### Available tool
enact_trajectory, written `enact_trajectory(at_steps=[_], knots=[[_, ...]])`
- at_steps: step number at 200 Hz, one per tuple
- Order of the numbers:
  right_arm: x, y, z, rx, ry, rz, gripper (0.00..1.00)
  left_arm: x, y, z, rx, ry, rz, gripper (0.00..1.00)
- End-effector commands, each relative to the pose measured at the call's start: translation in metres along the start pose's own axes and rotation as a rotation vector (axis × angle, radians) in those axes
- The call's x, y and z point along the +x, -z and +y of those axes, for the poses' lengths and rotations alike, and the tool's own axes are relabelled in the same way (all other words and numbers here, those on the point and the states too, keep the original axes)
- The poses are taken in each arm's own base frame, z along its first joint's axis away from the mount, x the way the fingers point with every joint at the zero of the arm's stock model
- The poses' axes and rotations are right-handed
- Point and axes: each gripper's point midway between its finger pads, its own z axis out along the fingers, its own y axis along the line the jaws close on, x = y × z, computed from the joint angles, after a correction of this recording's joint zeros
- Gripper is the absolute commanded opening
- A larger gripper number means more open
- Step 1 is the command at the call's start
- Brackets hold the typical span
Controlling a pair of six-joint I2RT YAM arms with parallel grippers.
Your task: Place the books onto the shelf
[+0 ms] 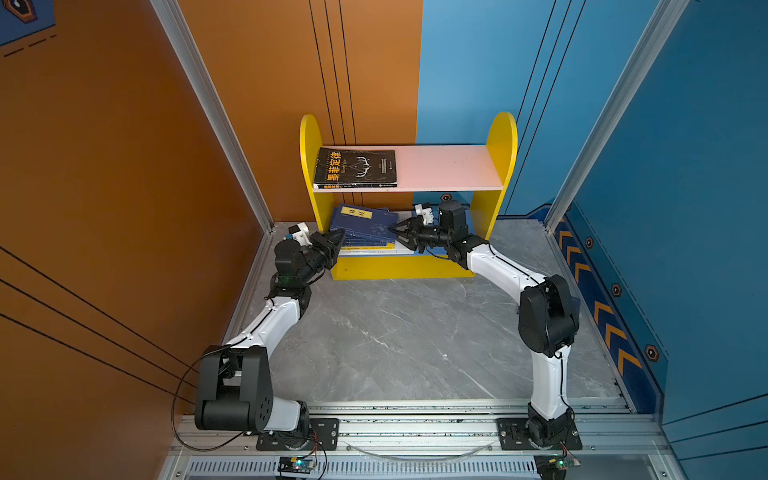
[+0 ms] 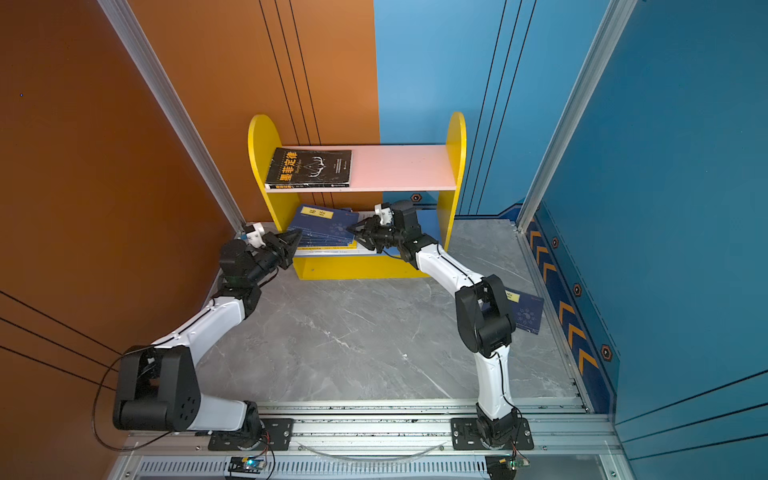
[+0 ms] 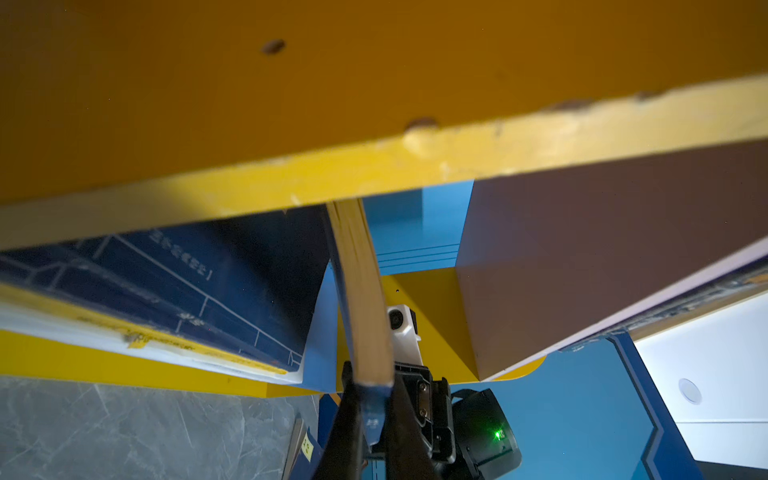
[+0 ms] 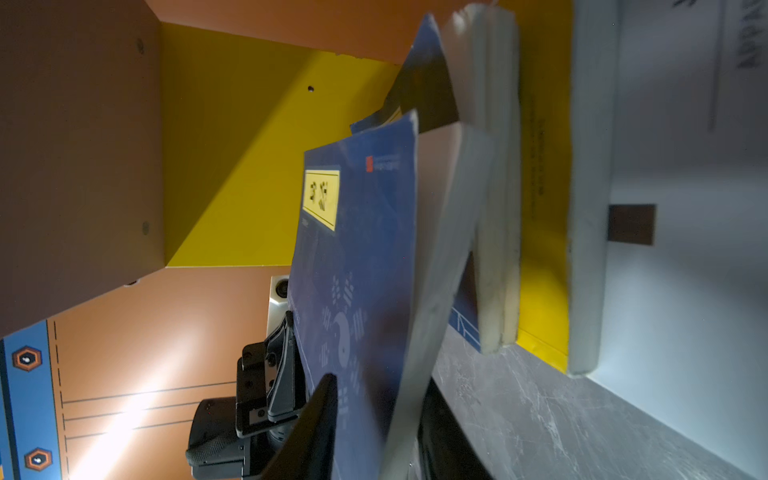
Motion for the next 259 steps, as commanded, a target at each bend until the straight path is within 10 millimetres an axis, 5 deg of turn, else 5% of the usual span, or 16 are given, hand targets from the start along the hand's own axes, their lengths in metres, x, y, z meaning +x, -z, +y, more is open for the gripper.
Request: enact_trajectory(at_steps=[1,120,157,251,259], knots=[[-0.004,-0.001,0.018,-0.052,0.026,-0.038,0.37,-0.014,0.004,-0.016,0.036,-0.067,-0.070,0.00],[0.006,-0.025,0.022,-0.098,-0.023,-0.002,0.32,-0.019,0.010,-0.011,0.026,-0.075,-0.115,0.00],[0.012,-0.022,0.019,-0.123,-0.066,-0.009,0.41,-0.020,0.011,-0.014,0.036,-0.084,-0.131,0.00],[0.004,-0.011,0.032,-0.128,-0.038,-0.067,0.09,-0.017,0.012,-0.013,0.046,-0.075,-0.136,0.00],[0.002,-0.010,0.031,-0.103,-0.015,-0.082,0.06,-0.018,0.012,-0.014,0.049,-0.073,-0.136,0.07]])
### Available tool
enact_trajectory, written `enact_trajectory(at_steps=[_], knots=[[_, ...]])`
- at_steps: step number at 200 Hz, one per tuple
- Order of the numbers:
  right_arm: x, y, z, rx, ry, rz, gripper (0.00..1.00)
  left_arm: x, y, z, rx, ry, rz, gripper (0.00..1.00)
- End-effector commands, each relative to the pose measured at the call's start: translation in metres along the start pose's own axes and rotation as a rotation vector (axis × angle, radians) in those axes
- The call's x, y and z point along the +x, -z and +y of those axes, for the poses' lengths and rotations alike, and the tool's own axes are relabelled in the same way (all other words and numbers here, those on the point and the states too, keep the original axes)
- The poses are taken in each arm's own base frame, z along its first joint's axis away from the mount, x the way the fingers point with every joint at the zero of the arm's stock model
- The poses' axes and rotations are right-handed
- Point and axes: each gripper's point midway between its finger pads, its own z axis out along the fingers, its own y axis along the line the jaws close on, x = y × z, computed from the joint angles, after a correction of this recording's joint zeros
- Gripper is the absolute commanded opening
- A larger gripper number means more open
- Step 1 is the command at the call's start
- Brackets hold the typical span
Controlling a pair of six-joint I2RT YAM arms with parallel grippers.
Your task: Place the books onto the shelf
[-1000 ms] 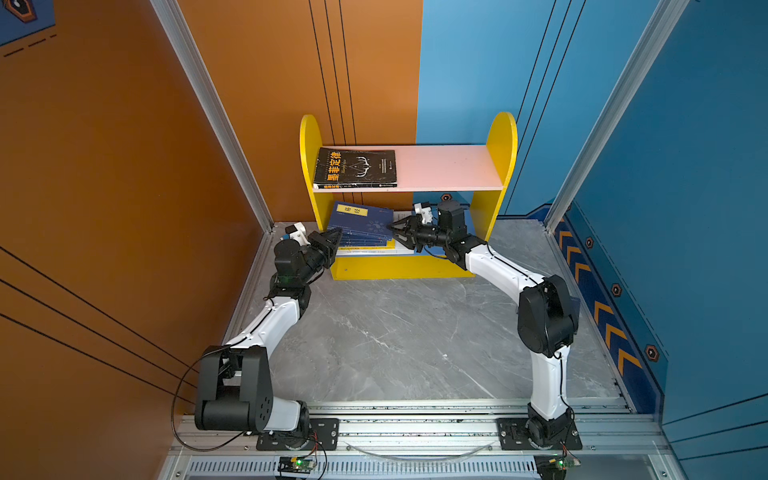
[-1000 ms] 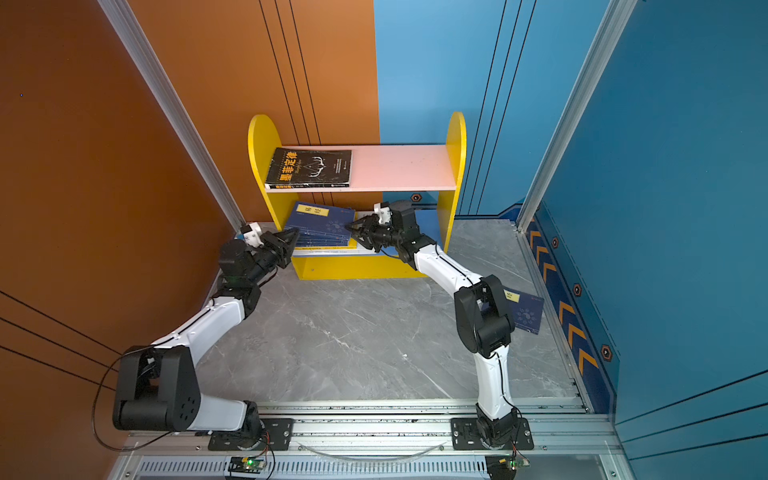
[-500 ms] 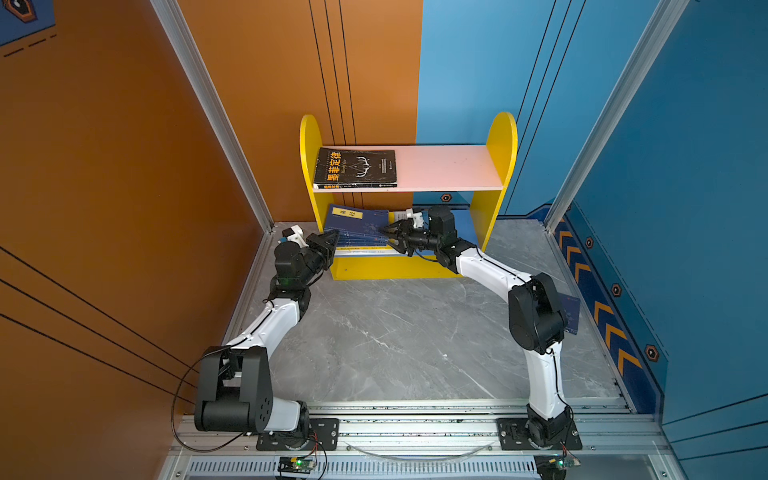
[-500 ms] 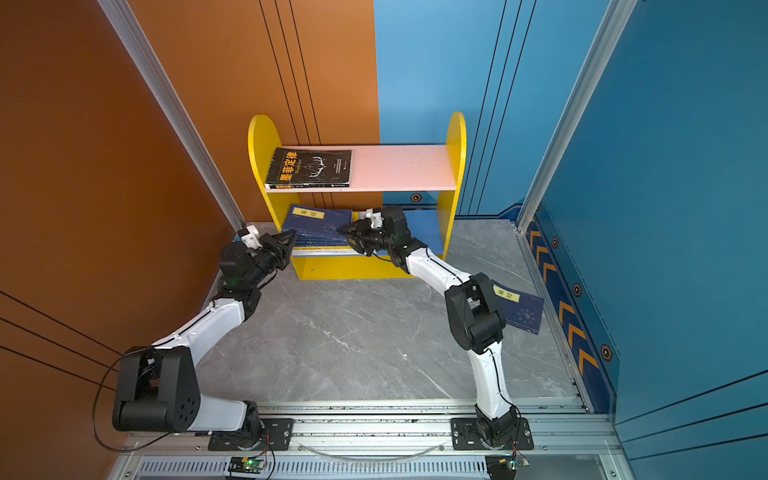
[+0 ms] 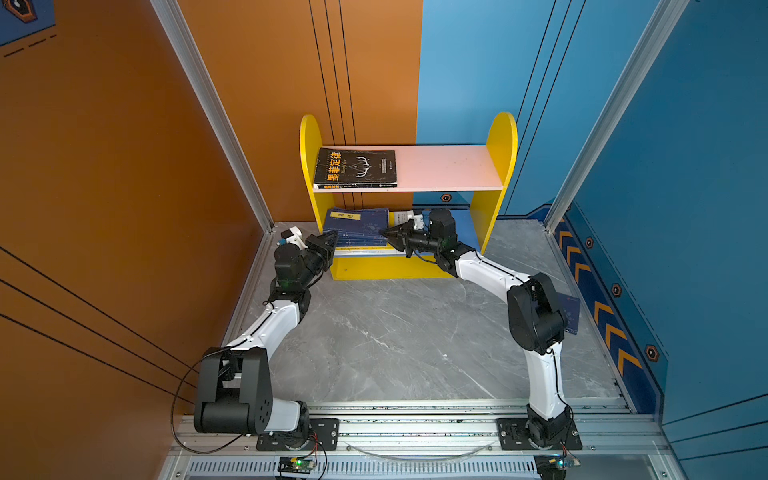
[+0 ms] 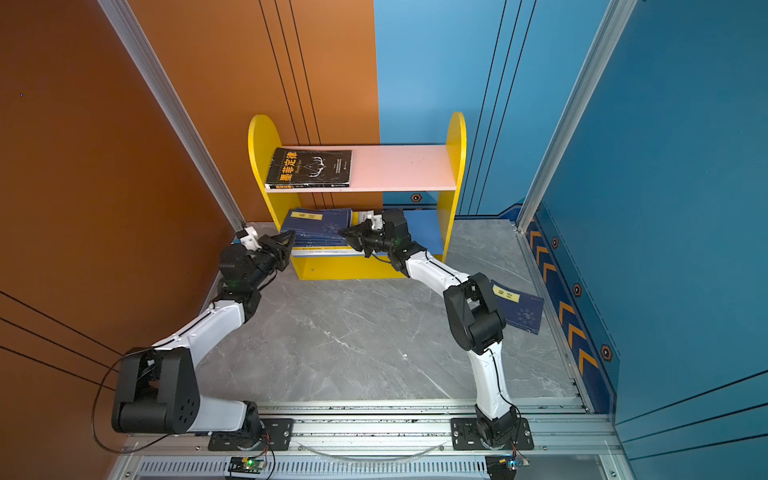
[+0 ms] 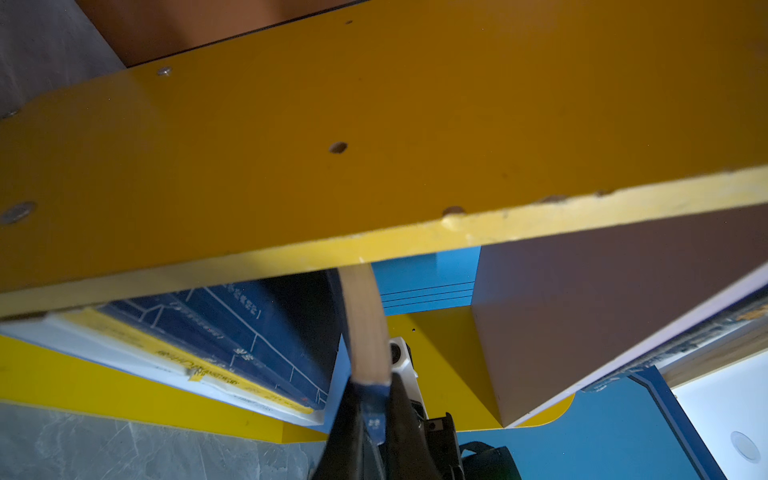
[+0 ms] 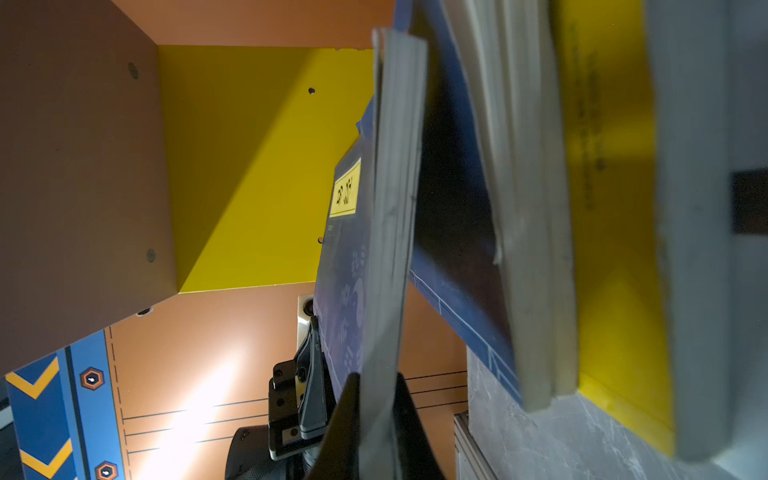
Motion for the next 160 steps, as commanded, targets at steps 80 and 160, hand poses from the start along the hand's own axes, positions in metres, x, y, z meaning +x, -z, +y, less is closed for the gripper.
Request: enact_trajectory(at_steps=[80,160], knots=[[-0.012,0.008,0.047,0.049,0.243,-0.087,0.02,-0.008,0.045,-0.044,-0.201,-0.320,0.074,0.85],[-0.013,-0.013,0.037,0.070,0.302,-0.072,0.04,-0.015,0.084,-0.011,-0.337,-0.311,0.087,0.98]])
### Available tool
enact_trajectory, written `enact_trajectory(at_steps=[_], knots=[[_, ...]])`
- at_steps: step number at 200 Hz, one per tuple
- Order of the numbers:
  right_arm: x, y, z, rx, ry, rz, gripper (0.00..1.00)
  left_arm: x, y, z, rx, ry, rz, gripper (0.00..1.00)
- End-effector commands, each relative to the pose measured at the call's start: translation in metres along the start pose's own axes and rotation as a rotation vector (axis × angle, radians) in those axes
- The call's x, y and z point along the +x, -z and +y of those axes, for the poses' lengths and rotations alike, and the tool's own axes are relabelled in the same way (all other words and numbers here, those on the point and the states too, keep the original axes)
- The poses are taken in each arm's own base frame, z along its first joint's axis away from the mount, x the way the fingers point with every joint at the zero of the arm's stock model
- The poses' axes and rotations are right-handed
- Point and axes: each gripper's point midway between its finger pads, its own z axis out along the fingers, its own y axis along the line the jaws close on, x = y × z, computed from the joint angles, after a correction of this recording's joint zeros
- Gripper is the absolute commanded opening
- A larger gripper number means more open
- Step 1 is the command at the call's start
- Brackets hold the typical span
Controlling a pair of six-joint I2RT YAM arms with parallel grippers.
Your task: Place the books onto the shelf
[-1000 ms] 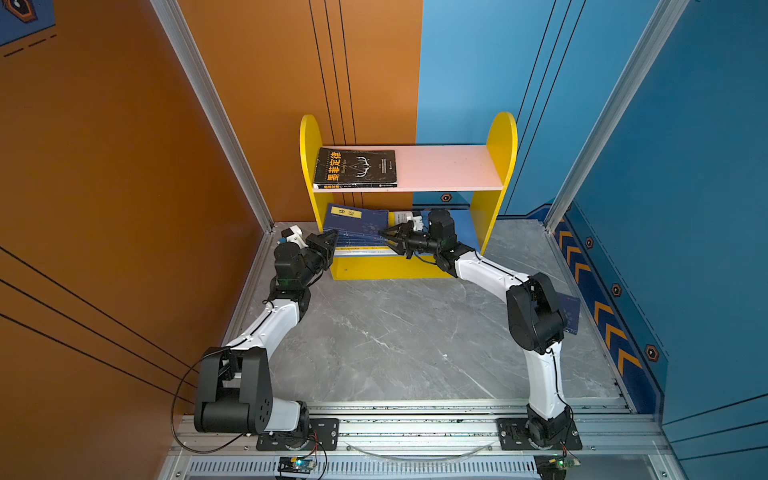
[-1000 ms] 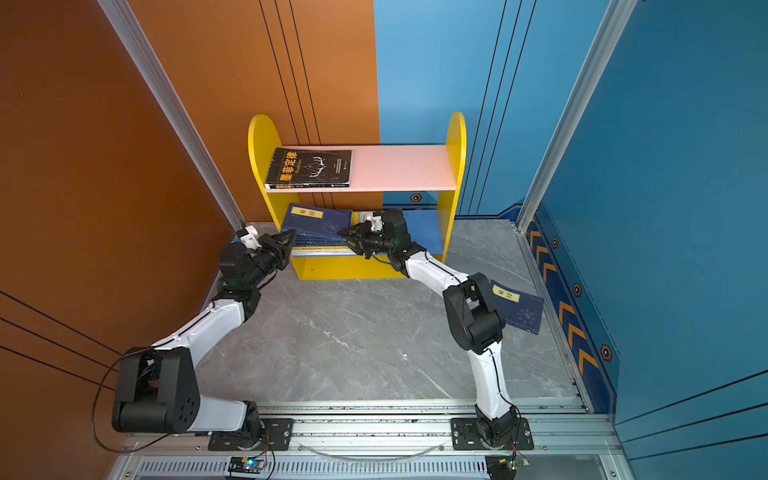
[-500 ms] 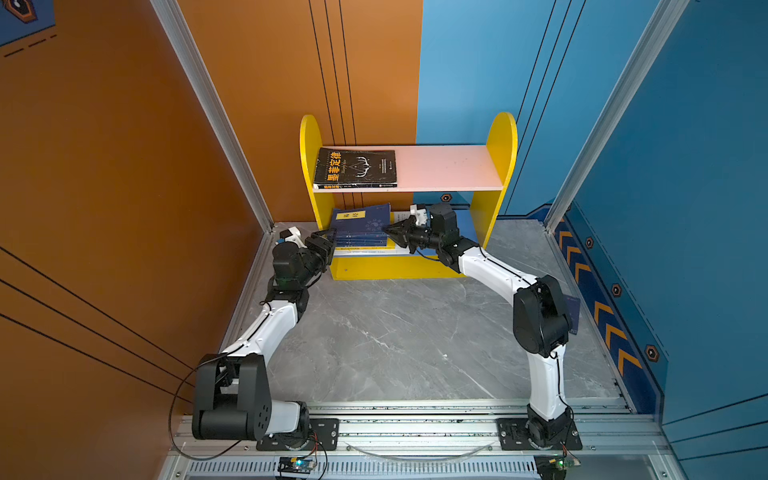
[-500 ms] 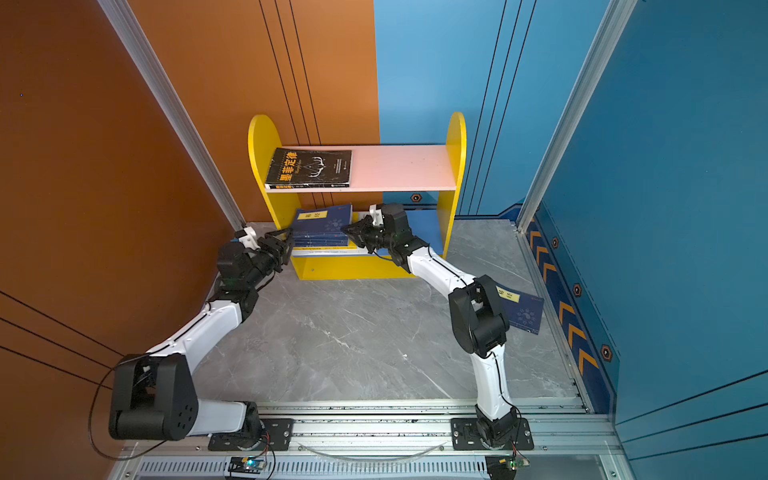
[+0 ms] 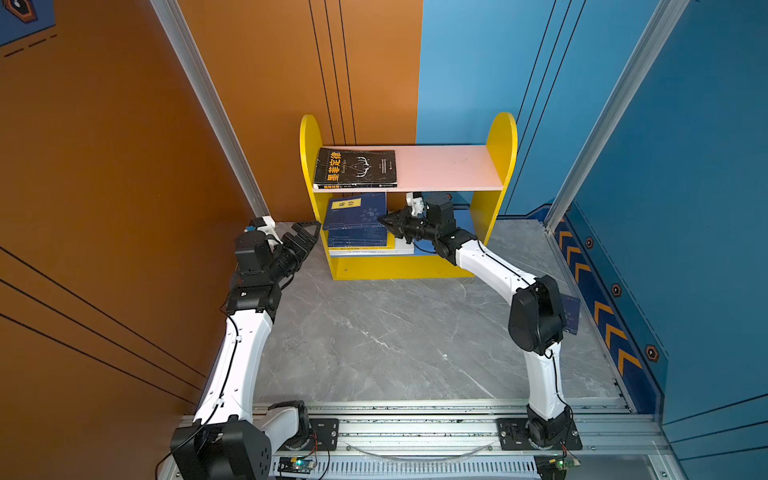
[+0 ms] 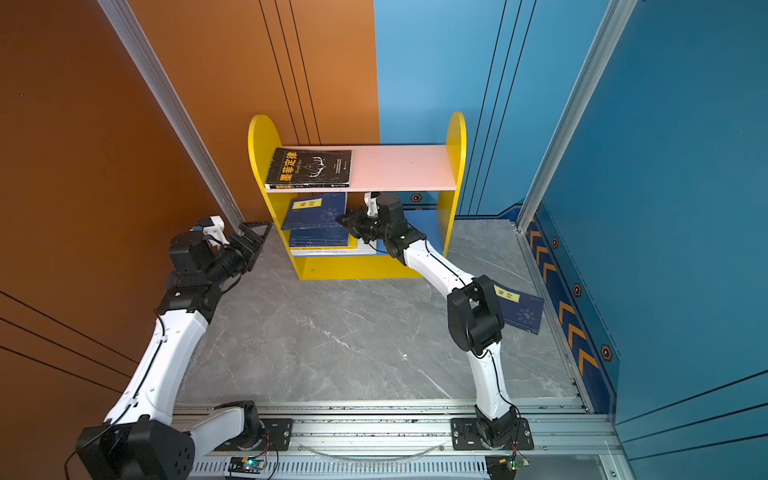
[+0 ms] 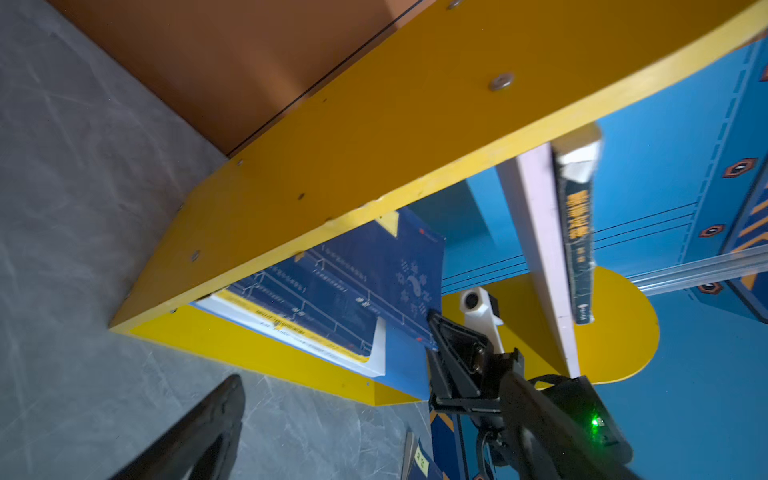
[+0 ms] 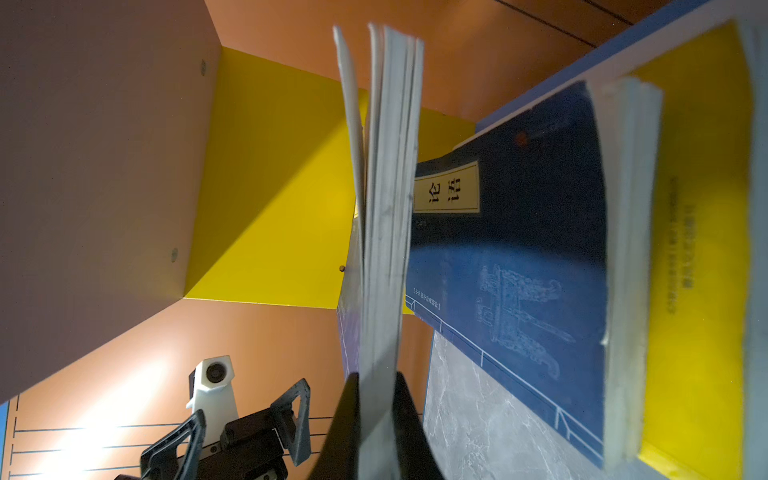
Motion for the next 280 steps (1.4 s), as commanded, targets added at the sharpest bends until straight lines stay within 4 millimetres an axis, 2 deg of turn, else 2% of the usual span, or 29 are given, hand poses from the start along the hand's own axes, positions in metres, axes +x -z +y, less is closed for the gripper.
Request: enact_trajectory(at_steps=[1,105,114,151,154,160,223,280], knots=[[0.002,-0.007,0.005,-0.004,0.070,0.003,0.04,0.019,0.002,0.025,-0.077,-0.003,0.075,0.99],[0.011,-0.013,-0.023,0.099,0.132,0.016,0.05,0.021,-0.010,0.036,-0.096,0.014,0.095,0.98],[0.011,-0.015,-0.025,0.098,0.133,0.013,0.05,0.015,-0.012,0.029,-0.069,-0.002,0.071,0.98],[0.005,-0.016,-0.013,0.051,0.126,-0.017,0.05,0.015,-0.017,0.035,-0.085,0.008,0.074,0.98],[0.005,-0.016,-0.011,0.047,0.128,-0.018,0.04,0.022,-0.018,0.045,-0.104,0.019,0.086,0.98],[0.003,-0.015,-0.010,0.047,0.128,-0.020,0.04,0.023,-0.018,0.047,-0.107,0.020,0.089,0.98],[0.000,-0.009,0.002,0.015,0.124,-0.037,0.04,0.025,-0.022,0.052,-0.116,0.023,0.099,0.98],[-0.003,-0.010,0.004,-0.003,0.116,-0.037,0.05,0.025,-0.025,0.053,-0.113,0.020,0.106,0.98]])
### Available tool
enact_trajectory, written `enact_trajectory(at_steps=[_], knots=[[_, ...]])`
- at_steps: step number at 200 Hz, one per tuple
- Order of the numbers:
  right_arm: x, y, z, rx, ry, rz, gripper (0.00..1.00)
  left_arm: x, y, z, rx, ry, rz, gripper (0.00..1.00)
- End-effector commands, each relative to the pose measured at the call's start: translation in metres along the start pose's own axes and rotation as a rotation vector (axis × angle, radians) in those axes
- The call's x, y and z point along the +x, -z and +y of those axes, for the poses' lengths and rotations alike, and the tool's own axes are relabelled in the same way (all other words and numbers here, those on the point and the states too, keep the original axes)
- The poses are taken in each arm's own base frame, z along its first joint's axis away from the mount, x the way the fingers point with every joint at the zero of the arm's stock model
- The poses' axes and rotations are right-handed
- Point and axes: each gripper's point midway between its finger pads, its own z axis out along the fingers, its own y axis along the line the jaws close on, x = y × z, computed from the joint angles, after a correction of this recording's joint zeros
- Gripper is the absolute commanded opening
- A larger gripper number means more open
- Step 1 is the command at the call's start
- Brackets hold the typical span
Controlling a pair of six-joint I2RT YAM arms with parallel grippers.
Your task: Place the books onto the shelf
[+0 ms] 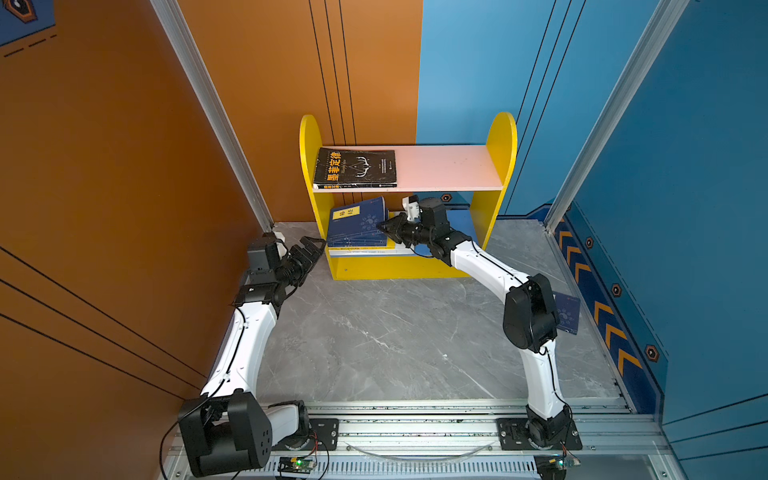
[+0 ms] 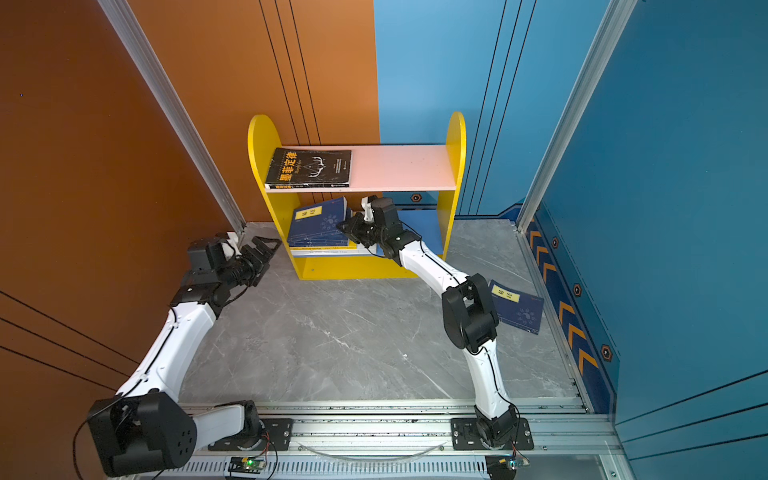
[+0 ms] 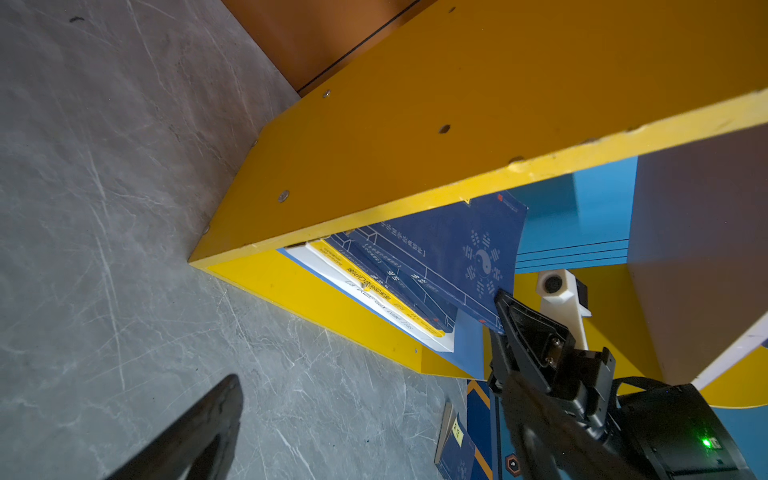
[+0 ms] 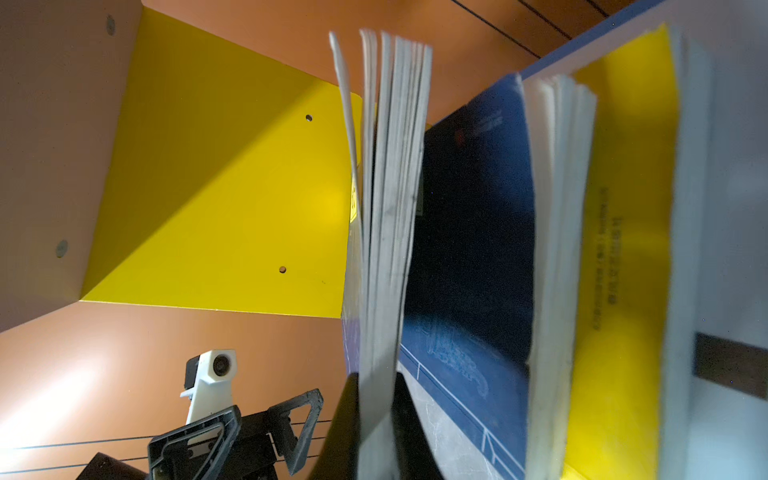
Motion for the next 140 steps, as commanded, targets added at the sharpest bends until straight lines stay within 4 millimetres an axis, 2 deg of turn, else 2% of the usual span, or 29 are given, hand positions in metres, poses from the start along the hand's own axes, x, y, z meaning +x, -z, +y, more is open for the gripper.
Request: enact_trajectory(at_steps=[1,64,107,114,140], knots=[[-0.011,0.003,0.027,-0.083,0.038,-0.039,0.05,-0.002,-0.002,-0.003,0.019,-0.020,-0.002,0.98],[-0.003,-0.002,0.012,-0.037,0.038,-0.010,0.05,-0.006,-0.011,-0.003,0.000,-0.009,-0.023,0.98],[0.000,-0.002,0.008,-0.017,0.043,-0.001,0.05,-0.006,-0.032,0.002,-0.039,0.027,-0.066,0.98],[0.001,-0.002,0.007,-0.009,0.045,0.001,0.05,-0.013,-0.033,-0.011,-0.017,0.023,-0.088,0.98],[0.002,0.000,0.003,0.010,0.056,0.006,0.05,-0.012,-0.047,-0.010,-0.033,0.041,-0.108,0.98]])
